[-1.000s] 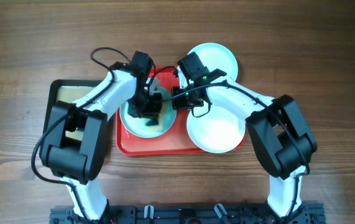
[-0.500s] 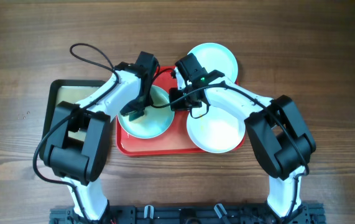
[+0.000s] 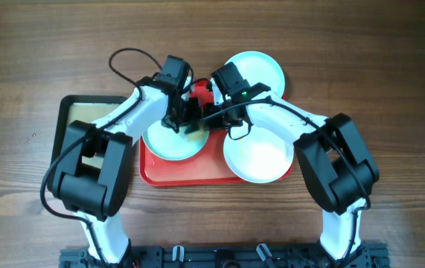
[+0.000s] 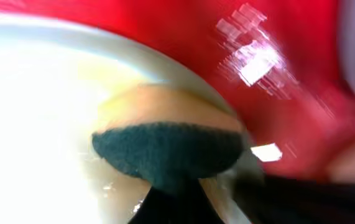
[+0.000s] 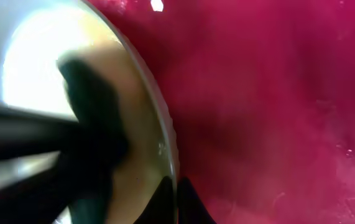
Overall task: Clean dirty plates on tray and stack at the side
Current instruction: 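Scrub the light-blue plate with the sponge while the right gripper holds its rim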
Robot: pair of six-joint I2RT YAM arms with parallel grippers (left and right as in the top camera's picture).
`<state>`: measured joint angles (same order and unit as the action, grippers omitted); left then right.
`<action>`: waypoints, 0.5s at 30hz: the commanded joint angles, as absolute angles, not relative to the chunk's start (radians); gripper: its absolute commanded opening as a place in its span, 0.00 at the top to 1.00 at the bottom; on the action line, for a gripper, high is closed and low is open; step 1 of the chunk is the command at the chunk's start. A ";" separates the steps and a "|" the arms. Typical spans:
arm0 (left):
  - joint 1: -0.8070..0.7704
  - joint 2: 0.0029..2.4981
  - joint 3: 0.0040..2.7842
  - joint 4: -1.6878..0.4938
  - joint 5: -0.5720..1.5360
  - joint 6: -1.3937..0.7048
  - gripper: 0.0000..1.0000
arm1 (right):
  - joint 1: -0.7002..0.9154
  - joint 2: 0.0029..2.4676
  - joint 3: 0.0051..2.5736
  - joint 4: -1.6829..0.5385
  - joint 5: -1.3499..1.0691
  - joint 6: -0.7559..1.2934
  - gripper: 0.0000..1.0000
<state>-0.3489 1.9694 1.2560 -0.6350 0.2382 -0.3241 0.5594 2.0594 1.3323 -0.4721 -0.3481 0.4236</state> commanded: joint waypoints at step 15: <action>-0.340 1.992 1.248 -0.790 0.523 -0.246 0.96 | 0.563 2.075 1.334 -0.482 -0.360 0.420 0.96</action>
<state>-0.3298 1.9636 1.2629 -0.8989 0.3294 -0.3603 0.5602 2.0594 1.3323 -0.4812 -0.3622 0.4221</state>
